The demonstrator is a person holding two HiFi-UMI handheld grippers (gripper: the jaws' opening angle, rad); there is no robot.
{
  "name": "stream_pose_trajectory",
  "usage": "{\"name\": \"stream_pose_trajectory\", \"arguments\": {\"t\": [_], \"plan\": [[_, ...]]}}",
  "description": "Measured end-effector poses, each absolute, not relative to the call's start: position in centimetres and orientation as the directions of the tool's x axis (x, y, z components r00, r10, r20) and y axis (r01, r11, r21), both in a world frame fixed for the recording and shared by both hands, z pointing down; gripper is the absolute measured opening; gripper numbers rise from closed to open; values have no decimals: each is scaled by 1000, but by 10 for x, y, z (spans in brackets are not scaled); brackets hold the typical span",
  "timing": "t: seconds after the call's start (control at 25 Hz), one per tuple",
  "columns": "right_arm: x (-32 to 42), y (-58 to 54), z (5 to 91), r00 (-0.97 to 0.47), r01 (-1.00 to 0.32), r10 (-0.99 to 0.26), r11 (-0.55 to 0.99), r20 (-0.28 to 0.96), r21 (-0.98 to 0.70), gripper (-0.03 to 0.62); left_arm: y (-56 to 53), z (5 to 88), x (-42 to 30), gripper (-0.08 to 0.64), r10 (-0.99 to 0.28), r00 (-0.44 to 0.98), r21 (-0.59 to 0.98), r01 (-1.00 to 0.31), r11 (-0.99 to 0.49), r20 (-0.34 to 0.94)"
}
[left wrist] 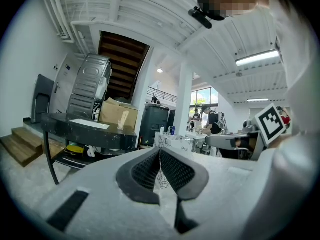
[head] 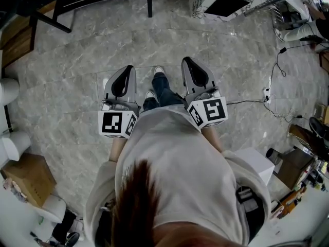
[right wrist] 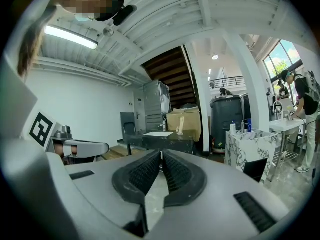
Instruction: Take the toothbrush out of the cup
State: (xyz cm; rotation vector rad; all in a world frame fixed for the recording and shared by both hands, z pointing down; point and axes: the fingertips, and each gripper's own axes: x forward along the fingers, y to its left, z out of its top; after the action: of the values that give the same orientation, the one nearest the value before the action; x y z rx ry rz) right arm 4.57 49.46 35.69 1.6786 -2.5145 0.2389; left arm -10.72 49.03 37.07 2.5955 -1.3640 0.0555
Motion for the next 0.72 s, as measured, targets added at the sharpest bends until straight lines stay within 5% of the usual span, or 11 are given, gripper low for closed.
{"name": "stream_pose_trajectory", "arguments": {"t": [0.72], "plan": [[112, 361, 340, -442, -896, -889, 432, 116, -100, 23, 366, 334, -63, 15, -892, 449, 92, -892, -443, 57]]}}
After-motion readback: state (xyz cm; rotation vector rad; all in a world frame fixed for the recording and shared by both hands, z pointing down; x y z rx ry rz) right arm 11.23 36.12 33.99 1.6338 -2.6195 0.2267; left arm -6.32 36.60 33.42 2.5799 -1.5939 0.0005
